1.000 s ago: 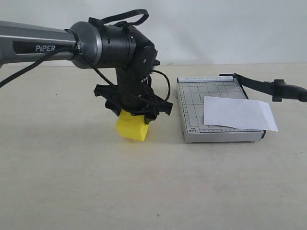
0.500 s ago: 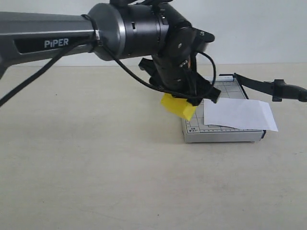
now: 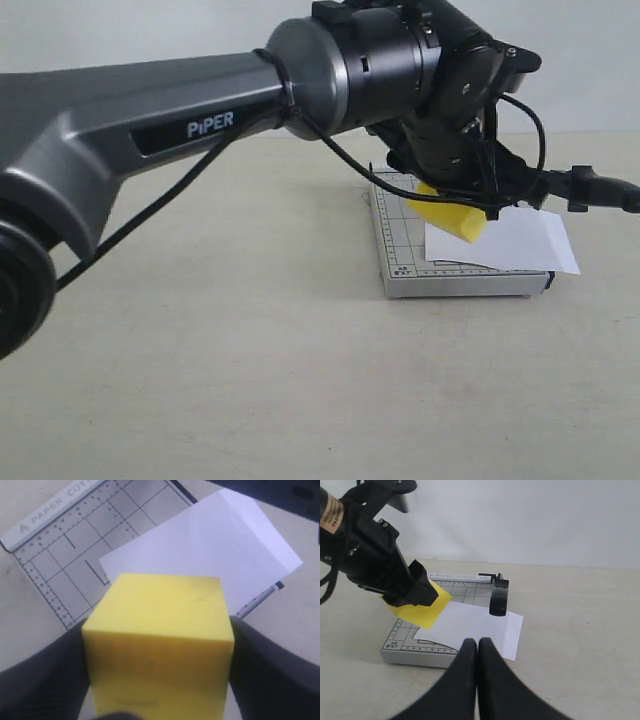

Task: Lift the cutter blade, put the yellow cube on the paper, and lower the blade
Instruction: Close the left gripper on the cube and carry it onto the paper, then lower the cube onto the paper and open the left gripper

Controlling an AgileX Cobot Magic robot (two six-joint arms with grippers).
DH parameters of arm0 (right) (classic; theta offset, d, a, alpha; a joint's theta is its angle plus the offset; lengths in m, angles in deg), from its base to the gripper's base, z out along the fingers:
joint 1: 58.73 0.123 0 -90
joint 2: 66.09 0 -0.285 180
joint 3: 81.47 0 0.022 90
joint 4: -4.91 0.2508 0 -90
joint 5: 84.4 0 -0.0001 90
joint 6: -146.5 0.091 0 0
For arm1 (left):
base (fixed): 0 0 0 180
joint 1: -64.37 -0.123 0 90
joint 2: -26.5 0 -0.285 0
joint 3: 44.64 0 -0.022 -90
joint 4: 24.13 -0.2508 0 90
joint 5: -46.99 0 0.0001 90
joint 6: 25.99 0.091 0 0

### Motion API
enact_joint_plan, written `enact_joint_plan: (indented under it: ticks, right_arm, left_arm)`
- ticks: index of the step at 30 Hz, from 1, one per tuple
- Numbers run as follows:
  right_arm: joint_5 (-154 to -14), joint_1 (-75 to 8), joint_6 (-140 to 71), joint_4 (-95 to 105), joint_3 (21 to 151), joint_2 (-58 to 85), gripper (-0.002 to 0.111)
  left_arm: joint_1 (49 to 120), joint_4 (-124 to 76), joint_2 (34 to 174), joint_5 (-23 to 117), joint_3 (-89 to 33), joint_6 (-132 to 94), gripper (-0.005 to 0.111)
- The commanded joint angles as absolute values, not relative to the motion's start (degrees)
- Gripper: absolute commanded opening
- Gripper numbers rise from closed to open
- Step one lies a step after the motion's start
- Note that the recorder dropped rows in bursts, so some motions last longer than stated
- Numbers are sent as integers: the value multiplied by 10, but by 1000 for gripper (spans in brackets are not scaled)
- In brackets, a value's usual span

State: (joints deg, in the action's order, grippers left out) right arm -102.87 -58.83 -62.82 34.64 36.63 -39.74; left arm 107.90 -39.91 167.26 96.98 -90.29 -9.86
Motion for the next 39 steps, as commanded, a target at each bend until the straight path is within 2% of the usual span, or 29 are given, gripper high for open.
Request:
enact_joint_plan:
  ticks: [1, 13, 39]
  right_arm:
    - [-1022, -591, -630, 346, 364, -400, 0]
    - [-1022, -591, -630, 346, 364, -400, 0]
    - [-1022, -591, -630, 346, 364, -400, 0]
  left_arm:
    - [1086, -395, 1709, 998, -971, -95, 4]
    - [1086, -382, 1786, 1037, -1093, -95, 4]
    - [1083, -404, 1809, 1028, -1095, -97, 4]
